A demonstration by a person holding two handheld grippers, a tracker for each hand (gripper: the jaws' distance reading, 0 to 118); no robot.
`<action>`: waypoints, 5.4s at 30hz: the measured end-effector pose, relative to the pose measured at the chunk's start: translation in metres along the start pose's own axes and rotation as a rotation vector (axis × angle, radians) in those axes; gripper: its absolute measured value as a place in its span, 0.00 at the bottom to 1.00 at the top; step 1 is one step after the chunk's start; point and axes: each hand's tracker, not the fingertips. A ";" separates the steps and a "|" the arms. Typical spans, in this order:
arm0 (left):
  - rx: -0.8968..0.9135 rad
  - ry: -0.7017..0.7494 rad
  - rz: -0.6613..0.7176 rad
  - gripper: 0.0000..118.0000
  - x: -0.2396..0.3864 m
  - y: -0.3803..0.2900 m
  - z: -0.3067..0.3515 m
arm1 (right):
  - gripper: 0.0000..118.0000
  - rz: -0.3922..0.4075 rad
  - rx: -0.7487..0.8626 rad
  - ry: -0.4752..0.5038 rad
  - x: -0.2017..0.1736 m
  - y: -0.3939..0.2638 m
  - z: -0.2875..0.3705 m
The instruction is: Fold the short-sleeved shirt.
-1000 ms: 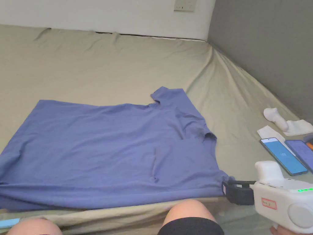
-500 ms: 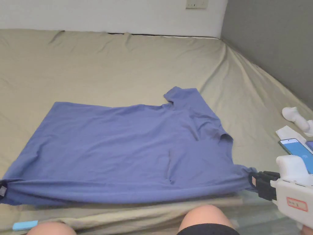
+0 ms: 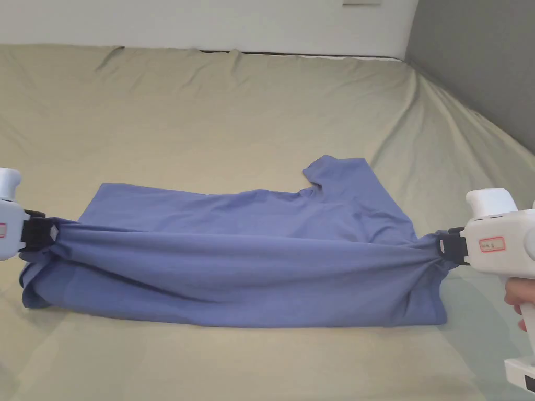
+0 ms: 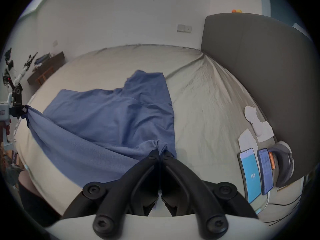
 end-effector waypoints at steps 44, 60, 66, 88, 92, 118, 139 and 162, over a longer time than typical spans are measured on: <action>-0.061 0.152 0.171 0.30 0.007 -0.090 -0.048 | 0.01 -0.097 0.410 -0.082 -0.048 -0.103 0.085; 0.158 0.039 0.043 0.05 0.011 -0.092 0.034 | 0.99 -0.207 0.088 0.022 -0.013 -0.117 -0.013; 0.145 0.005 0.103 0.05 0.007 -0.094 0.036 | 0.08 -0.227 0.106 0.100 -0.014 -0.117 -0.015; -0.097 -0.146 0.178 0.06 -0.018 -0.214 0.080 | 0.08 -0.023 -0.060 0.088 -0.038 -0.180 0.065; -0.082 -0.071 0.145 0.73 -0.014 -0.201 0.082 | 0.50 -0.005 -0.014 0.023 -0.036 -0.175 0.073; 0.309 0.049 0.160 0.00 -0.023 -0.008 0.021 | 0.02 -0.123 0.536 -0.075 -0.058 0.010 0.048; -0.036 -0.038 0.016 0.02 -0.010 0.001 -0.067 | 0.23 -0.096 0.178 0.045 -0.026 0.084 -0.057; 0.048 -0.096 0.114 0.02 -0.020 -0.012 -0.002 | 0.02 -0.103 0.030 0.056 -0.020 0.054 -0.046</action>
